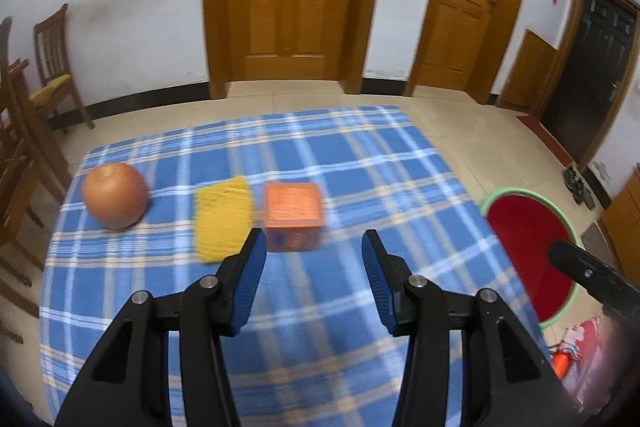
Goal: Collect trash
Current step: 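Move both grippers back over the table toward the foam net and orange box, then grasp the yellow foam net with the left gripper and lift it, then grasp the orange cardboard box with the right gripper while the left holds the foam net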
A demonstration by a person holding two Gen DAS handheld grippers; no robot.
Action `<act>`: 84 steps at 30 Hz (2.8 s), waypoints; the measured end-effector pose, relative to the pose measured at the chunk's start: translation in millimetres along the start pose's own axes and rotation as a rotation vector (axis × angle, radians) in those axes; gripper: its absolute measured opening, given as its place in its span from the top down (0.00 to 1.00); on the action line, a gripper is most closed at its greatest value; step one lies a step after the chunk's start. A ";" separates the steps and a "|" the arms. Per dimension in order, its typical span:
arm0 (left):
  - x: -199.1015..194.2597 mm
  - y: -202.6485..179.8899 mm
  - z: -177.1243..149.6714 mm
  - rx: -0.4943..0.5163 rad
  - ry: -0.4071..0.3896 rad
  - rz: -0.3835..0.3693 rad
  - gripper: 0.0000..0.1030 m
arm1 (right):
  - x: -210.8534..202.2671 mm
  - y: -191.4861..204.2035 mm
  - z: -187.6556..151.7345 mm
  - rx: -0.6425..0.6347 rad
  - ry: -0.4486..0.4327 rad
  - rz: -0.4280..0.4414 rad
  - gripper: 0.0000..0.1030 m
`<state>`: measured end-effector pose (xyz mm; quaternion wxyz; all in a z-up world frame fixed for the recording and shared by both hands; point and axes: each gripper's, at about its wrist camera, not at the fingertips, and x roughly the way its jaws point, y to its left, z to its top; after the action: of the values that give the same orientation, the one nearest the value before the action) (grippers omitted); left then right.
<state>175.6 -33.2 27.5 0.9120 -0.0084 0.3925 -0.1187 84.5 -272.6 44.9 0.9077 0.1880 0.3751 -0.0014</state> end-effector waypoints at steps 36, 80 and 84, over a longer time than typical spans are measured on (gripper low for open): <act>94.7 69.6 -6.7 -0.174 0.110 0.014 0.75 | 86.0 54.8 7.8 -0.107 0.117 0.027 0.33; 42.9 131.8 -31.2 -0.314 -0.009 0.102 0.89 | 168.6 151.4 -15.3 -0.208 0.173 0.035 0.46; 44.9 130.3 -31.4 -0.310 -0.004 0.101 0.89 | 162.2 148.0 -16.0 -0.203 0.172 0.048 0.46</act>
<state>210.2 85.8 -40.5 0.9054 -0.1296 0.4042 -0.0108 211.4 -107.1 -25.7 0.8864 0.1034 0.4450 0.0745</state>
